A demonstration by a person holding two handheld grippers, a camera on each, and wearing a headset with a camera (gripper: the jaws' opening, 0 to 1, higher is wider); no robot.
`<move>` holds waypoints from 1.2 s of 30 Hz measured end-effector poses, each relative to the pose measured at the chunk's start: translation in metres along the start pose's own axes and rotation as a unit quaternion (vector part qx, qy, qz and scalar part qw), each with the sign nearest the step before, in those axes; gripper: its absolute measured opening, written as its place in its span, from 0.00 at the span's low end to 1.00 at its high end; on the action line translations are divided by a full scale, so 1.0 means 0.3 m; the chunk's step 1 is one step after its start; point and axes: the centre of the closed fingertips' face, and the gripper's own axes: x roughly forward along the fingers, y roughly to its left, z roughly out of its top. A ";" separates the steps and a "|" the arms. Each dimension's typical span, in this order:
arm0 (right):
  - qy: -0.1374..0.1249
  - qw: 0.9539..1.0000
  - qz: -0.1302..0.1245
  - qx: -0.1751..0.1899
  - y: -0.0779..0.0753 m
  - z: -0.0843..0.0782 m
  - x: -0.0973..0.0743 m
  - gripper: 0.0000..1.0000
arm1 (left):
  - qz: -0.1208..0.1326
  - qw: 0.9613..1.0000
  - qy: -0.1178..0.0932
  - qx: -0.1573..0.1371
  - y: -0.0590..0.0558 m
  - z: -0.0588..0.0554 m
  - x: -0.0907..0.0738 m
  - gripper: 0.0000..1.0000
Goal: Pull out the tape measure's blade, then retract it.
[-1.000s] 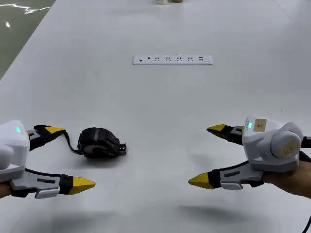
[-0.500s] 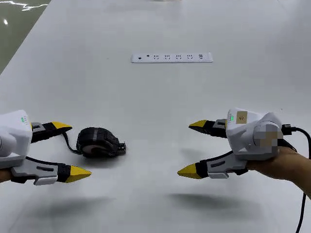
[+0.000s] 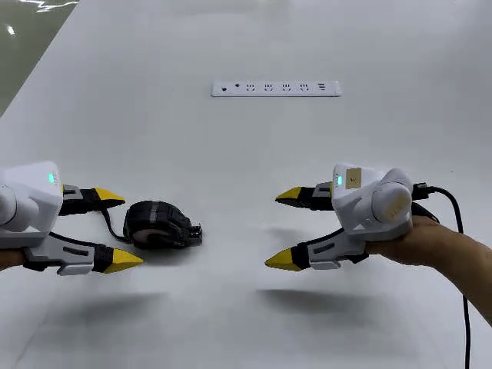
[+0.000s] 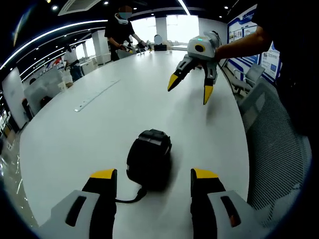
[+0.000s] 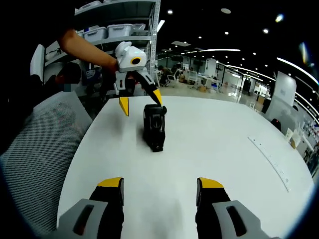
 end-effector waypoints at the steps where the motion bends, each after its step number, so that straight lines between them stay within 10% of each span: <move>1: 0.001 1.000 0.003 -0.003 -0.001 0.003 0.008 0.56 | -0.003 1.000 0.002 0.003 0.003 -0.002 0.002 0.54; 36: 0.022 0.995 0.078 -0.062 -0.004 0.069 0.240 0.32 | -0.081 0.993 0.062 0.064 0.024 -0.009 0.075 0.29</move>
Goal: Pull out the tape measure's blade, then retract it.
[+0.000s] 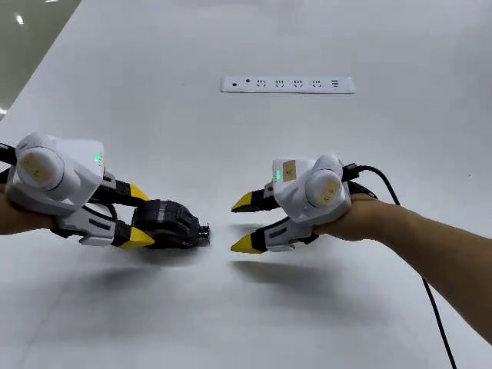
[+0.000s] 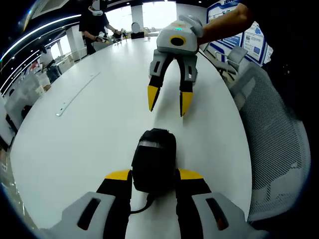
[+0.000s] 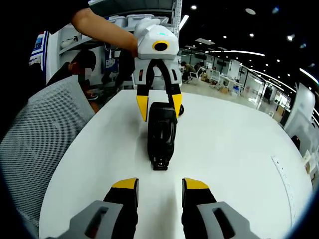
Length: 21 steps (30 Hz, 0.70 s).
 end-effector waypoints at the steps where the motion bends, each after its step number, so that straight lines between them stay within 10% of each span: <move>1: -0.001 1.000 0.000 0.000 -0.001 0.002 0.005 0.31 | -0.002 1.000 0.002 0.000 -0.001 -0.003 0.001 0.28; 21: 0.000 1.000 0.020 0.001 0.005 0.023 0.114 0.19 | -0.016 1.000 0.004 0.004 0.005 -0.009 0.002 0.24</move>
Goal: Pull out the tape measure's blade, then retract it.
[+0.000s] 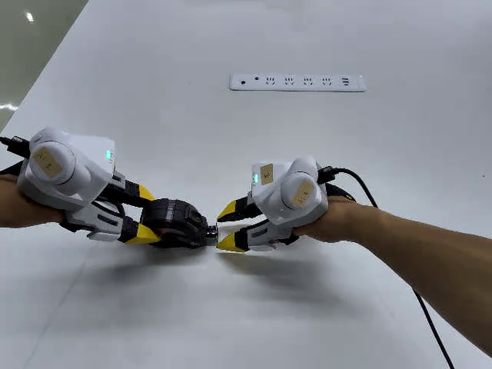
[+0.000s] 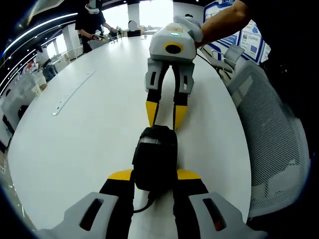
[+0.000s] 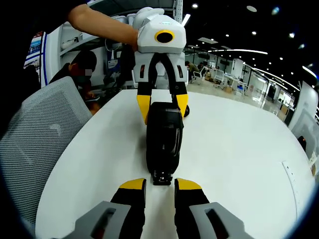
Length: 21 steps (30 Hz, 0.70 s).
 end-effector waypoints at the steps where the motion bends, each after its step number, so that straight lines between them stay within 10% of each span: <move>1: 0.000 1.000 -0.001 0.000 -0.002 0.000 0.003 0.19 | 0.000 1.000 0.000 0.000 0.000 0.000 0.000 0.24; 21: 0.006 1.000 -0.012 -0.016 -0.010 0.000 0.034 0.09 | -0.001 1.000 -0.008 -0.013 0.003 0.000 0.002 0.23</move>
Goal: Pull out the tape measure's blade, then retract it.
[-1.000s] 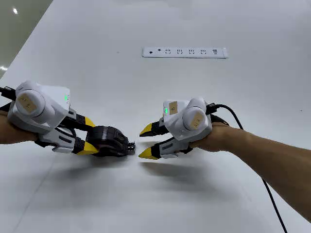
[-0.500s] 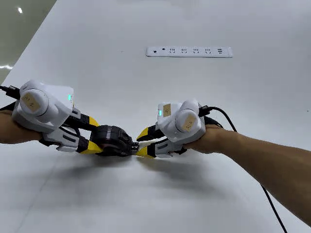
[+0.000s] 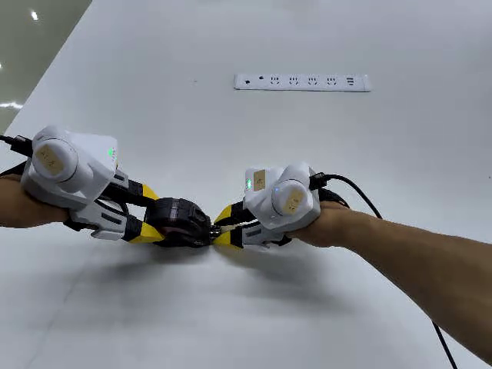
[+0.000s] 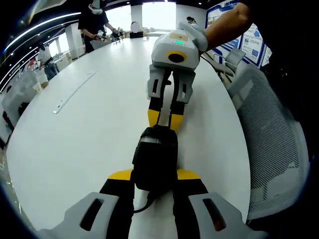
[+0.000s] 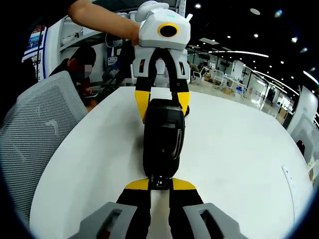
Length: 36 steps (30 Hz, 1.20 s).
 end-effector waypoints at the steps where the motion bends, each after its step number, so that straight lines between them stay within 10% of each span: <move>1: 0.001 1.000 0.000 -0.005 0.000 0.000 0.000 0.09 | 0.000 1.000 0.001 0.000 0.000 0.000 0.000 0.23; 36: 0.017 1.000 0.006 -0.012 0.005 -0.022 -0.026 0.08 | -0.002 1.000 0.024 0.007 -0.004 0.001 0.003 0.23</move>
